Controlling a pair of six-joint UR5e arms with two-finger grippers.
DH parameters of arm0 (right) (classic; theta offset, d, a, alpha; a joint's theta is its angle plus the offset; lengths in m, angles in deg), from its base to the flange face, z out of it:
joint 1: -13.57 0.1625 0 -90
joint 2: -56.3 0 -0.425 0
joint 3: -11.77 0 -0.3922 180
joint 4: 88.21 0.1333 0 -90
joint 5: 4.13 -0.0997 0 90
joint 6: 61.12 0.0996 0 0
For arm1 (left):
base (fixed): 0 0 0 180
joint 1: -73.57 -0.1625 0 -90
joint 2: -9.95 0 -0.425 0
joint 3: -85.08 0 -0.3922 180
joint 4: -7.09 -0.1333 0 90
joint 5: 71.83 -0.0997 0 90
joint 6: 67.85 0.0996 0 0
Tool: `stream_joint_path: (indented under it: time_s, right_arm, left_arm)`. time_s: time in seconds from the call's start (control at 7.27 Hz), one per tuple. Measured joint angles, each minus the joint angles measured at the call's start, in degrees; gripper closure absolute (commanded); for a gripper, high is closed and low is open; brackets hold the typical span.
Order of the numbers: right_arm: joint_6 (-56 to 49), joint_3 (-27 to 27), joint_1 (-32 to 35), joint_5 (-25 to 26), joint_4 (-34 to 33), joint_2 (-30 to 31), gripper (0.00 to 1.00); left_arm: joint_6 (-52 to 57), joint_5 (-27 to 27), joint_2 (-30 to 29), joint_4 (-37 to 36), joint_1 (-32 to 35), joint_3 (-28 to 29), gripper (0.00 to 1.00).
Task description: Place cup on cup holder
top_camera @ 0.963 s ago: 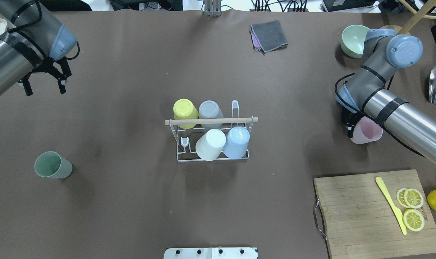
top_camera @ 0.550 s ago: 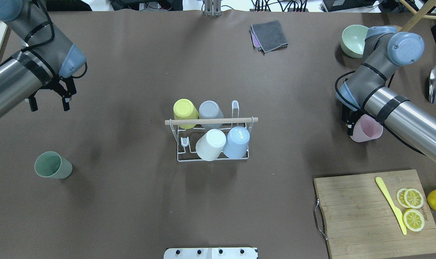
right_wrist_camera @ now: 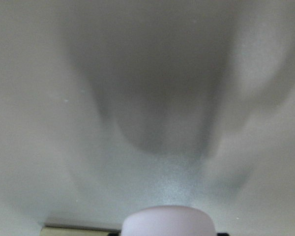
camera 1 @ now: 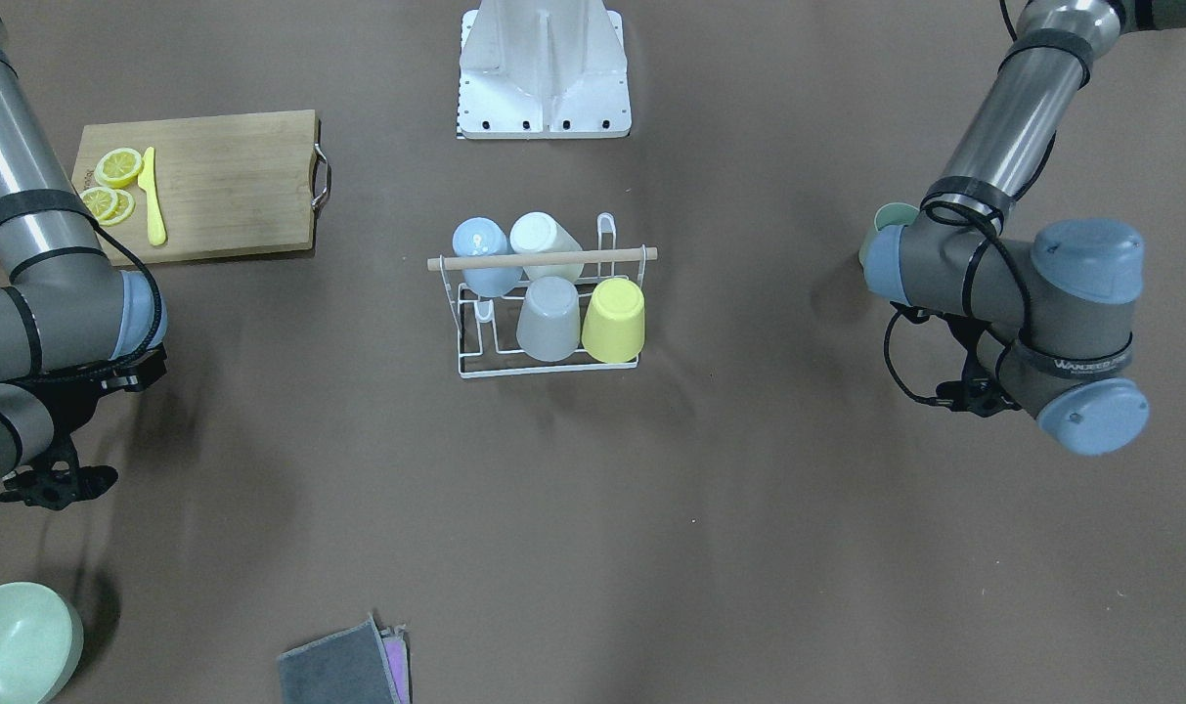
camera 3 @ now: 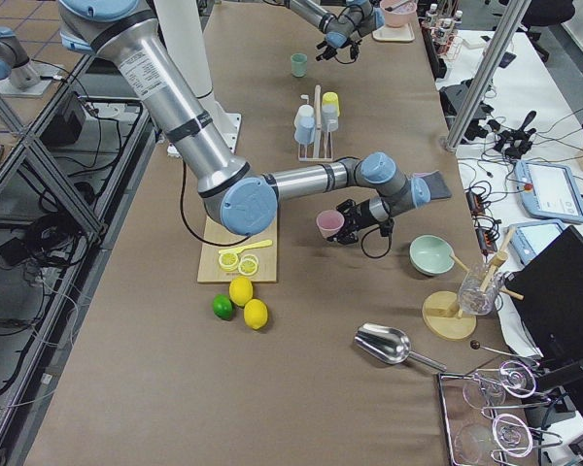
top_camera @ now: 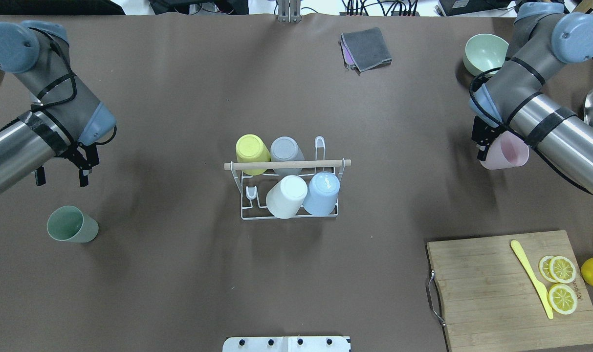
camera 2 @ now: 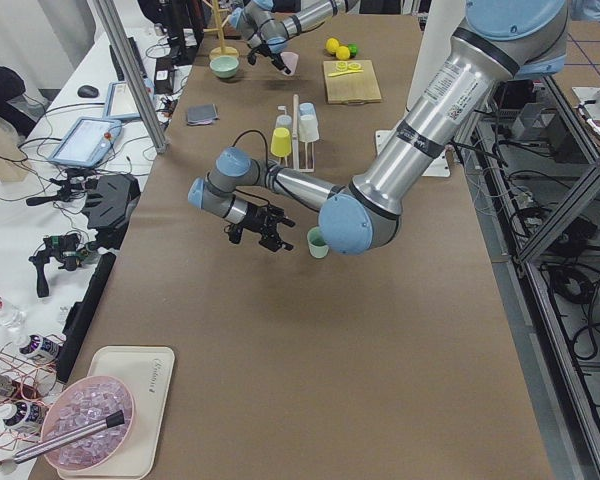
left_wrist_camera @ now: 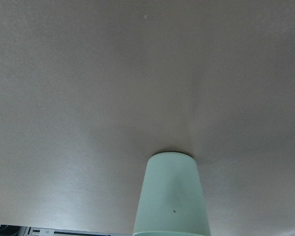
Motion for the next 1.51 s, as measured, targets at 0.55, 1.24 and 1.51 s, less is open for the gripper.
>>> stream_joint_path:
  time_s: [0.55, 1.24, 1.51]
  right_arm:
    - [-5.8, -5.2, 3.1, -12.5, 11.1, 2.2, 0.61]
    - [-6.1, -4.7, 3.6, -28.0, 32.1, 3.9, 0.65]
    - [-9.5, -5.0, 3.6, -38.5, 33.8, 3.8, 0.65]
  left_arm:
    - [-0.4, 0.8, 0.4, 0.2, -1.4, -0.4, 0.03]
    - [-0.4, 1.9, 5.3, 0.5, -5.1, -3.2, 0.03]
    - [-0.4, 3.8, 6.9, 0.5, -6.6, -3.7, 0.34]
